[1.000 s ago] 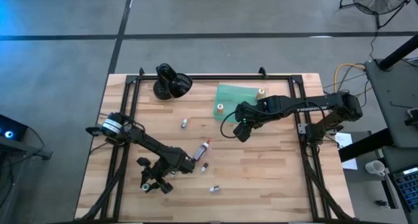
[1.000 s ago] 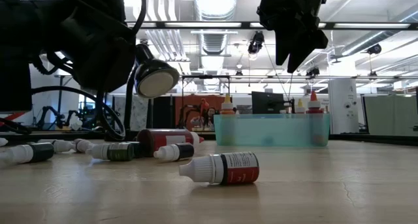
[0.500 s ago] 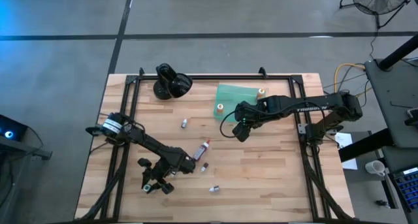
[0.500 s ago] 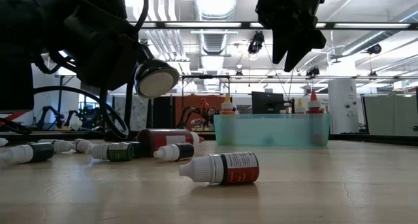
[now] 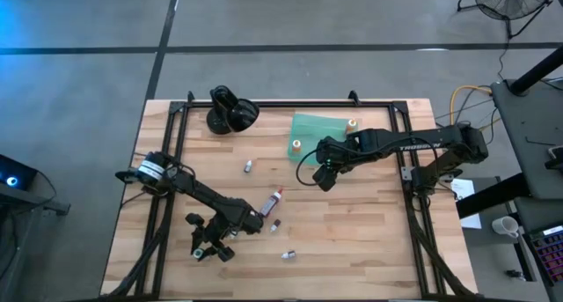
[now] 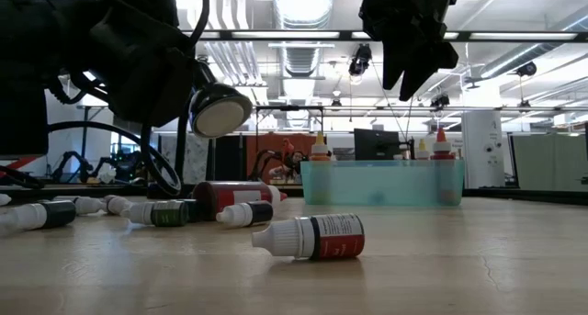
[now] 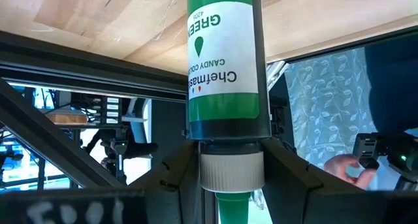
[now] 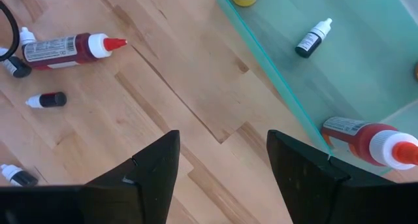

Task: Pick & Place food coloring
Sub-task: Move the large green food coloring bottle towards the bottom left of the table

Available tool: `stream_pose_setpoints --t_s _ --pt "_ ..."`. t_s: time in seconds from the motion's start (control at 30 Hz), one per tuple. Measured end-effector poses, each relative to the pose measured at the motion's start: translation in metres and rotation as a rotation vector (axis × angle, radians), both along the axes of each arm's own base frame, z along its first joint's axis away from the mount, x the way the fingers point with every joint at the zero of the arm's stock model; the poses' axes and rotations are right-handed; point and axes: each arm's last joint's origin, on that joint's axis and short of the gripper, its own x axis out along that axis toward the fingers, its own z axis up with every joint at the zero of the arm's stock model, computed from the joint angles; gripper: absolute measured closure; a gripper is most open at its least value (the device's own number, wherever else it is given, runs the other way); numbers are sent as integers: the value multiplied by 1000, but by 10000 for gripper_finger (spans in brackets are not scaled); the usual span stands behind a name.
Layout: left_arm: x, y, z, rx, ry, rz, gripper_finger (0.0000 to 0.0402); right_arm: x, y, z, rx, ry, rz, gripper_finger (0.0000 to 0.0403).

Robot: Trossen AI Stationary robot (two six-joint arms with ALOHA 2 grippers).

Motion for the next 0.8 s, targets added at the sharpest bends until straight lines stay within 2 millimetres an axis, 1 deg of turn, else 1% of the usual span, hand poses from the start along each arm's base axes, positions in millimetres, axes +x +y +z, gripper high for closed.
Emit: stream_pose_setpoints --t_s 0.27,0.37,0.5,0.63,0.8 --pt "0 1 0 15 -7 -11 282 0 0 0 0 0 1 179" --pt "1 0 0 13 -36 -33 282 0 0 0 0 0 0 179" --pt "7 -2 6 21 -99 -66 282 0 0 0 0 0 0 179" --pt "14 -2 15 98 -147 -111 282 0 0 0 0 -4 0 179" --pt "21 -4 24 154 -207 -144 282 2 0 1 0 -20 0 179"
